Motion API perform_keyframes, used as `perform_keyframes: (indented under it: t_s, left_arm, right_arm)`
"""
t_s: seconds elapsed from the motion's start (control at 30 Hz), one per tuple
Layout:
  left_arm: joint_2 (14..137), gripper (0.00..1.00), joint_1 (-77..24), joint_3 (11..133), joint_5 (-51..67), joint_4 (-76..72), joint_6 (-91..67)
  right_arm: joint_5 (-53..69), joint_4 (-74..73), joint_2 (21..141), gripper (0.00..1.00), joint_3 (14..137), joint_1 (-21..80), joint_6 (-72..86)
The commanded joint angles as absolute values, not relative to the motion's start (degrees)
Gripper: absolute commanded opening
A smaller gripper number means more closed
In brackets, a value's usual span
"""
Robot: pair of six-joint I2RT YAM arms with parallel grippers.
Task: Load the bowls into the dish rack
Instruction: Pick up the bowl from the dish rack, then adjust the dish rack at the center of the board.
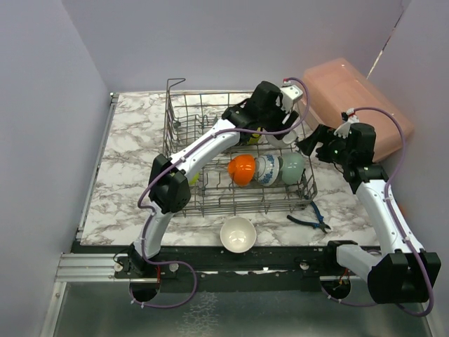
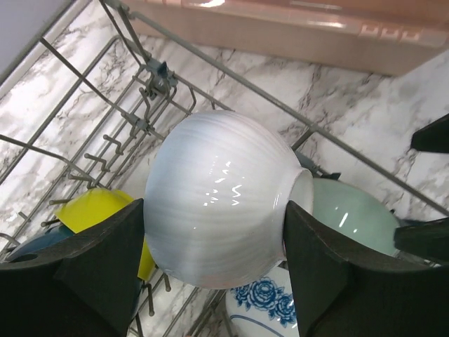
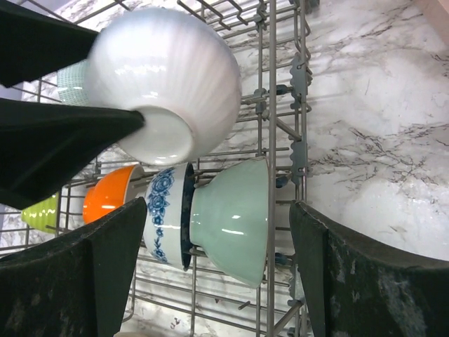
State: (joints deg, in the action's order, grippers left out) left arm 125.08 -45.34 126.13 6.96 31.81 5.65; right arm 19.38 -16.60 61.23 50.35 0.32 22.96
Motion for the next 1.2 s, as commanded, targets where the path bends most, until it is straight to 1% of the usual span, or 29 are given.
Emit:
perform_keyframes:
  t_s: [0.0,0.1,0.27,0.43,0.53,0.6,0.63,0.7,0.83,0.97,1.0,1.07,1.17]
  left_arm:
    - [120.3,0.00,-44.4,123.8,8.1,23.4,-2.3]
    - [119.6,0.00,-44.1,123.1,6.6,22.1,-6.1]
    - [117.3,0.00,-43.5,120.2,-0.2,17.1,-14.2]
    - [114.8,0.00,-43.5,114.5,-11.2,10.6,-21.4]
    - [114.8,0.00,-43.6,113.4,-19.5,10.1,-25.9]
    - [115.0,0.00,-43.7,112.8,-23.3,10.0,-28.8]
    - [115.2,0.00,-43.9,112.8,-24.6,10.0,-29.7]
    - [115.8,0.00,-44.4,112.9,-27.8,10.0,-31.0]
    - [117.1,0.00,-45.9,113.9,-33.3,10.0,-31.4]
    - [118.8,0.00,-47.2,115.2,-34.9,10.1,-29.6]
    - [119.0,0.00,-47.6,115.3,-35.4,10.1,-29.4]
    - [119.9,0.00,-48.7,115.8,-37.1,10.1,-28.4]
    - [120.6,0.00,-49.9,115.8,-39.7,10.1,-27.5]
  right_arm:
    - [17.2,-16.5,62.2,0.87,48.6,0.3,23.5]
    - [16.8,-17.9,64.0,0.87,48.9,0.3,22.9]
    - [19.8,-21.9,66.7,0.86,50.2,0.3,20.9]
    - [26.3,-22.5,66.3,0.81,49.2,0.3,21.1]
    - [29.2,-22.4,65.4,0.74,48.2,0.3,21.1]
    - [31.5,-22.1,65.1,0.58,47.7,0.3,20.8]
    - [32.5,-22.0,65.0,0.52,47.5,0.3,20.7]
    - [33.9,-22.1,65.1,0.43,47.4,0.3,20.7]
    - [36.4,-22.2,64.8,0.36,47.0,0.3,20.7]
    - [39.6,-22.1,64.3,0.24,46.3,0.3,21.1]
    - [40.6,-21.9,64.2,0.23,46.1,0.3,21.3]
    - [41.6,-22.0,63.8,0.23,45.9,0.3,21.3]
    - [38.8,-23.2,62.5,0.28,46.2,0.3,20.8]
